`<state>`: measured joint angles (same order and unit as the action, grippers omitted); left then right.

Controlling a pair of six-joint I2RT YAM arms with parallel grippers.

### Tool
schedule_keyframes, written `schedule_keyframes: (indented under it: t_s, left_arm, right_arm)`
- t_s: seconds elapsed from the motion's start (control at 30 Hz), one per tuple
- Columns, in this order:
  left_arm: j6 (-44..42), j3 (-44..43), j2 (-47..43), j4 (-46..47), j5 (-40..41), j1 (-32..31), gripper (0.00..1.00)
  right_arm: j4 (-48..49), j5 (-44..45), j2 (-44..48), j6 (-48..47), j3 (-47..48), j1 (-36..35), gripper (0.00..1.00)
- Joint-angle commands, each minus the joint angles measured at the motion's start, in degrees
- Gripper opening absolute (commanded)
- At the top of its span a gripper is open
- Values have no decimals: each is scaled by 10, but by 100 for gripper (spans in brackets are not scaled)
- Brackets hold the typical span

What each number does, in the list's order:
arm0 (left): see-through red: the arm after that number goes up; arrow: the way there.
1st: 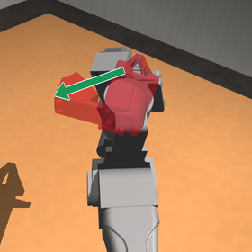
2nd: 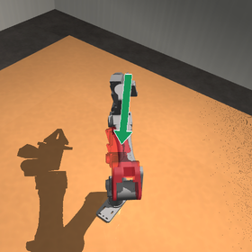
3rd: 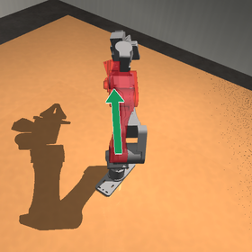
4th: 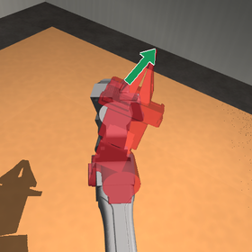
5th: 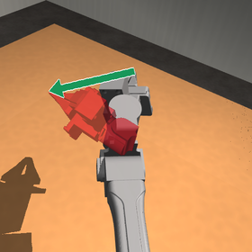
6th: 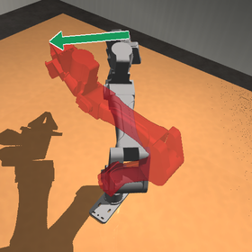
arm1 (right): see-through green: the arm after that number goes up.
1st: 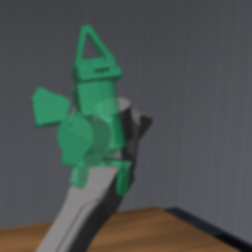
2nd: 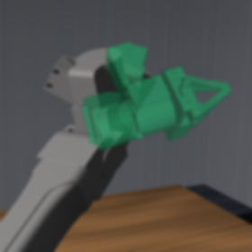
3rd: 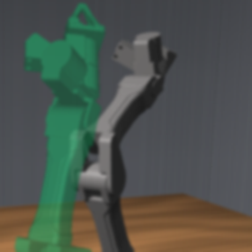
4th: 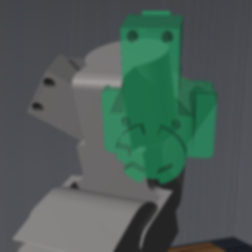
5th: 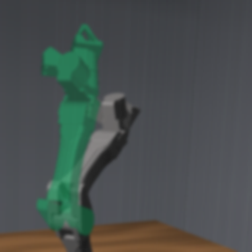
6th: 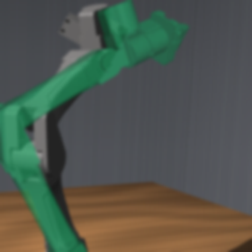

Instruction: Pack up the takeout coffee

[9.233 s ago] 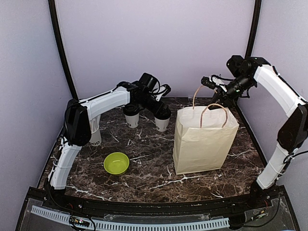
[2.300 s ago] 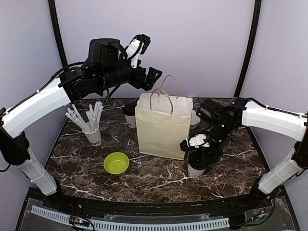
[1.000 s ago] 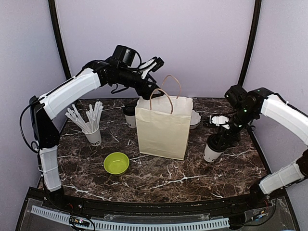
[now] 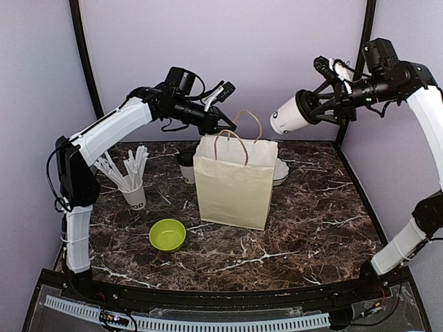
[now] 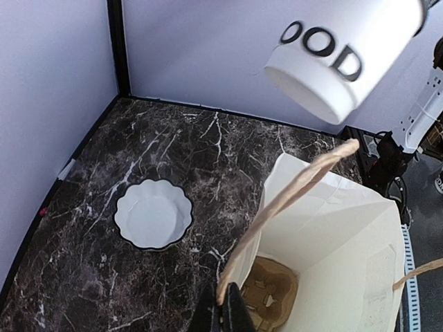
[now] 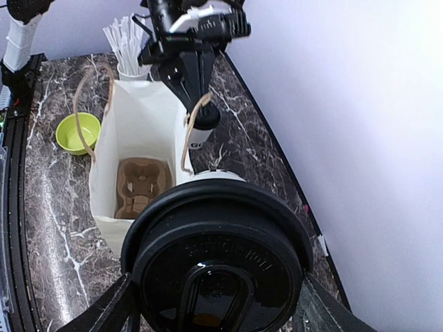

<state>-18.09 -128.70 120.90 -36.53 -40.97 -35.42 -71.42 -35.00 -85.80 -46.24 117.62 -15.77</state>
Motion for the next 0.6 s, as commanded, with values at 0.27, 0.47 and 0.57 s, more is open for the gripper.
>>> schedule_keyframes:
  t_s: [0.27,0.47,0.57]
  left_arm:
    - [159,135,-135,79,61,-11,0]
    - [195,168,-166,102,65,-24,0]
    - [192,179,-174,99,68,-33,0]
  right_arm:
    - [5,20,-21,7,7,-158,60]
    - [56,133,-44,34,-22,-222,59]
    - [69,187,-59,34,-34,-249,58]
